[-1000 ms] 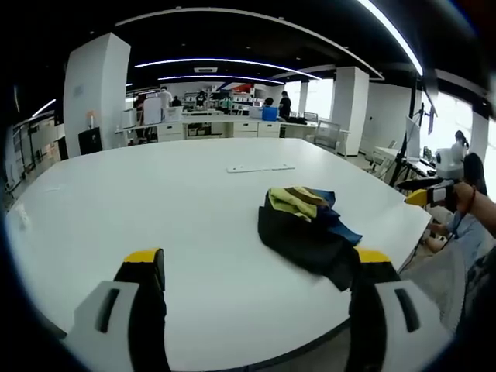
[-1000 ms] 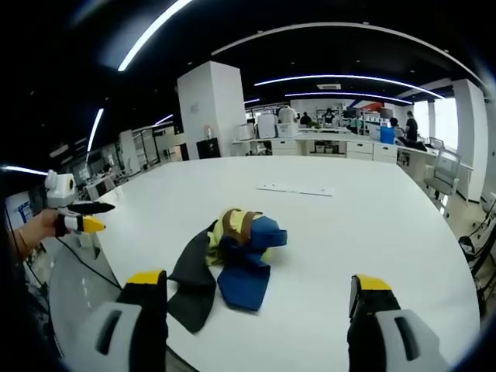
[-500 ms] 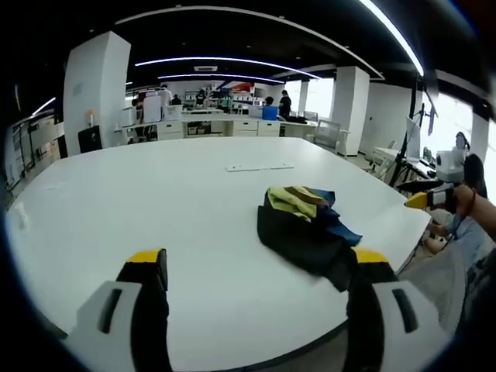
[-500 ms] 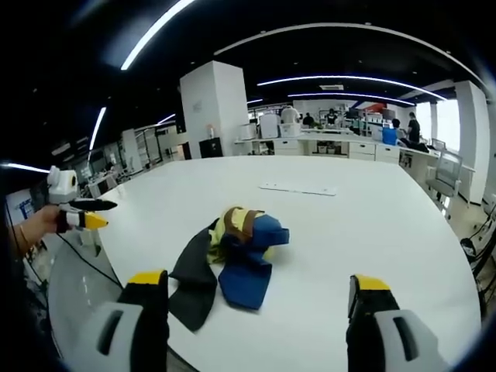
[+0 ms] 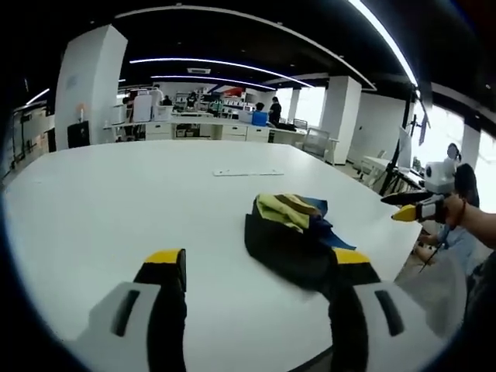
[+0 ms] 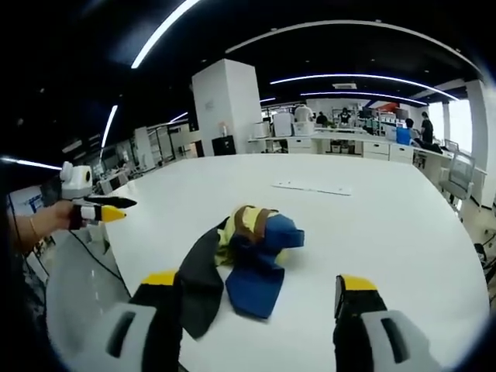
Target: Fold the garment on the visible template until the final outline fits inside the template.
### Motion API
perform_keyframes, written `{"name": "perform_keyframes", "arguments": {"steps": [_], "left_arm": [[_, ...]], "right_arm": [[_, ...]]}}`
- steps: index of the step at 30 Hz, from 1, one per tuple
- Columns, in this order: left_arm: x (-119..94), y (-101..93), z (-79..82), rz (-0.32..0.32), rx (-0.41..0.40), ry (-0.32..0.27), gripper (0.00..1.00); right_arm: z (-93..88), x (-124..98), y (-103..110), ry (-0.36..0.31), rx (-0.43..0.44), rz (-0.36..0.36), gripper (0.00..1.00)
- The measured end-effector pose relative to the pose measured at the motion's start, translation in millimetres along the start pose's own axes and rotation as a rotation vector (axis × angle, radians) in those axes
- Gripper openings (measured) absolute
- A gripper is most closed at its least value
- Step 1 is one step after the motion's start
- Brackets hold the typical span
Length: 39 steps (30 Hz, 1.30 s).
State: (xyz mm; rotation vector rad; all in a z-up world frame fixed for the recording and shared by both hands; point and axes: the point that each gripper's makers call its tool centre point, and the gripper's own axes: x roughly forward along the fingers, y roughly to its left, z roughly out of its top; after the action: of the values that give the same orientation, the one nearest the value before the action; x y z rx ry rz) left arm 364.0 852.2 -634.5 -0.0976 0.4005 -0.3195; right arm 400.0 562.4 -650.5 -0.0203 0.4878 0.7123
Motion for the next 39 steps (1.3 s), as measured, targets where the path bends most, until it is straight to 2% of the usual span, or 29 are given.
{"name": "perform_keyframes", "arguments": {"steps": [8,13,22,30,39], "left_arm": [[30,0.0,4.8,-0.027,0.022,-0.005,0.63],[48,-2.0,7.3,-0.050,0.011,-0.019,0.57],[82,2.7,7.9,-0.069,-0.013,-0.003,0.46],[116,5.4,12.2,-0.091,-0.028,0.011,0.40],[150,6.3,10.1,-0.109,-0.058,0.039,0.32]], "right_arm": [[-2.5,18,3,-0.003,0.020,0.038,0.69],[-4.2,33,6,-0.013,0.030,0.057,0.57],[-4.5,60,12,0.004,0.035,0.106,0.46],[-0.5,86,16,0.015,0.041,0.147,0.41],[-7.0,109,15,0.057,0.019,0.171,0.34]]}}
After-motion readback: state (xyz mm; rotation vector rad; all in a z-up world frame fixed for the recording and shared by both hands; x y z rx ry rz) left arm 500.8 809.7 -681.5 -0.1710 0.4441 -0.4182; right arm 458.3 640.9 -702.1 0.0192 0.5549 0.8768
